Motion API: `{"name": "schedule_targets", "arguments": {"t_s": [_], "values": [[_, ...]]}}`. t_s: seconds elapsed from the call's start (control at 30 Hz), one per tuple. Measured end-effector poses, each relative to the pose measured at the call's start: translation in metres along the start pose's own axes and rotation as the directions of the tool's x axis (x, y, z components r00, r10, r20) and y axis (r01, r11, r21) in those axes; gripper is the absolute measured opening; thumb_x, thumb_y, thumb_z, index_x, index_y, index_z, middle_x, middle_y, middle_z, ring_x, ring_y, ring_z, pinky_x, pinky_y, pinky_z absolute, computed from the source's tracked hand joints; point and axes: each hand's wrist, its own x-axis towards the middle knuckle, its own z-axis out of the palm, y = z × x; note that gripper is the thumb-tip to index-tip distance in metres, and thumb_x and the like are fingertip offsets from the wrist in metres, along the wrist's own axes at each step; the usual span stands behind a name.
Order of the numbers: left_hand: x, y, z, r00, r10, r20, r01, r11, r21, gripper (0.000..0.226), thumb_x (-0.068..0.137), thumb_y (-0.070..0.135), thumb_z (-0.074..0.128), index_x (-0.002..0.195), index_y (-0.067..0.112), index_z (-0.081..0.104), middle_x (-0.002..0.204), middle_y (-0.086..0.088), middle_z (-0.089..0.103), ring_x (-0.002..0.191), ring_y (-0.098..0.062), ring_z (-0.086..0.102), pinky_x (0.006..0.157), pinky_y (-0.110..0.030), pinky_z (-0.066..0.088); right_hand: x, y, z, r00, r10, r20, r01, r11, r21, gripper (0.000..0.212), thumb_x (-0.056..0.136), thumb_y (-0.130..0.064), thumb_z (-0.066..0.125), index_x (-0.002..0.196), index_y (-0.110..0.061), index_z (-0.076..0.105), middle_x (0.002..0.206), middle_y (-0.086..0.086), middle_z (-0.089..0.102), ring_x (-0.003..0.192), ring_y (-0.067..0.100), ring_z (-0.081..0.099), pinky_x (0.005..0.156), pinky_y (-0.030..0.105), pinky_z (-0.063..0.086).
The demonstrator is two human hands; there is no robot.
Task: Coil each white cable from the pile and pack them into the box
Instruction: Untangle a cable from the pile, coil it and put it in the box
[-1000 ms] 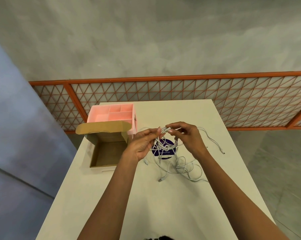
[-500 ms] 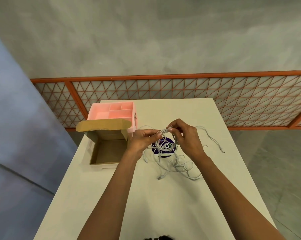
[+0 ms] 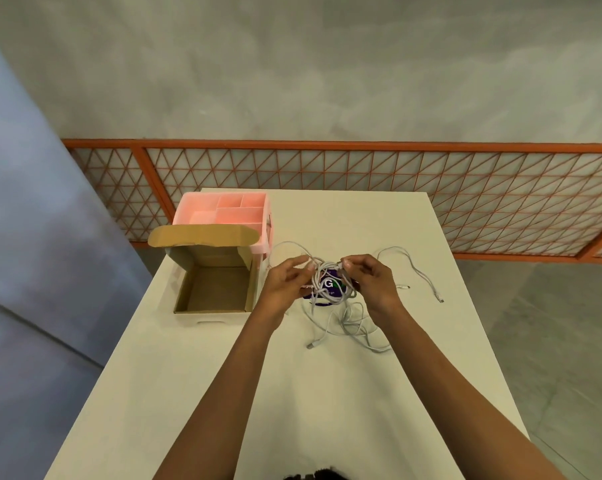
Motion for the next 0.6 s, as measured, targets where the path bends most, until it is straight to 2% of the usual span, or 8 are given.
{"name": "schedule_targets", "arguments": {"t_s": [0.07, 0.2, 0.3, 0.47, 0.6], "values": [[-0.001, -0.007, -0.004, 0.995, -0.089, 0.045, 0.091, 0.995, -0.050, 0.033, 0.087, 0.007, 0.065, 0.119, 0.002, 0.058, 0.096, -0.011, 0.067, 0.091, -0.021, 0.064, 0.076, -0.027, 0.056, 0.000, 0.003, -0.002, 1.000, 0.002, -0.023, -0.002, 1.000, 0.009, 0.005, 0.086, -0.001, 0.064, 0.089, -0.005, 0.066, 0.083, 0.009, 0.066, 0.078, 0.019, 0.062, 0.071, 0.022, 0.053], [-0.009, -0.019, -0.007, 0.992, -0.110, 0.056, 0.116, 0.987, -0.109, 0.034, 0.085, -0.006, 0.063, 0.119, -0.005, 0.058, 0.093, -0.011, 0.065, 0.082, -0.017, 0.065, 0.070, -0.022, 0.057, -0.008, 0.012, -0.005, 0.999, 0.052, -0.001, -0.052, 0.999, 0.011, 0.014, 0.083, 0.002, 0.067, 0.097, 0.000, 0.066, 0.084, 0.010, 0.068, 0.075, 0.017, 0.064, 0.063, 0.016, 0.052], [-0.014, -0.026, -0.008, 0.992, -0.130, 0.004, 0.128, 0.978, -0.164, 0.028, 0.086, -0.006, 0.061, 0.113, 0.002, 0.060, 0.090, -0.007, 0.066, 0.079, -0.013, 0.066, 0.068, -0.024, 0.057, -0.012, 0.021, -0.006, 0.997, 0.077, 0.032, -0.075, 0.996, -0.052, 0.019, 0.082, 0.005, 0.067, 0.101, 0.002, 0.065, 0.083, 0.012, 0.065, 0.074, 0.017, 0.061, 0.067, 0.018, 0.052], [-0.016, -0.042, -0.024, 0.990, -0.123, -0.074, 0.108, 0.977, -0.184, 0.024, 0.085, -0.005, 0.063, 0.109, 0.000, 0.060, 0.091, -0.010, 0.066, 0.082, -0.017, 0.063, 0.069, -0.023, 0.055, -0.017, 0.039, 0.008, 0.977, 0.211, 0.020, -0.202, 0.955, -0.218, 0.015, 0.080, 0.002, 0.070, 0.094, 0.000, 0.065, 0.074, 0.009, 0.065, 0.064, 0.018, 0.061, 0.062, 0.026, 0.054], [-0.016, -0.053, -0.056, 0.991, -0.080, -0.103, 0.058, 0.978, -0.200, 0.019, 0.084, -0.003, 0.065, 0.102, 0.002, 0.064, 0.089, -0.011, 0.068, 0.082, -0.016, 0.065, 0.072, -0.020, 0.055, -0.019, 0.051, 0.039, 0.976, 0.217, -0.026, -0.218, 0.951, -0.221, 0.013, 0.079, 0.002, 0.072, 0.090, 0.002, 0.066, 0.072, 0.011, 0.064, 0.059, 0.018, 0.061, 0.055, 0.021, 0.056]]}}
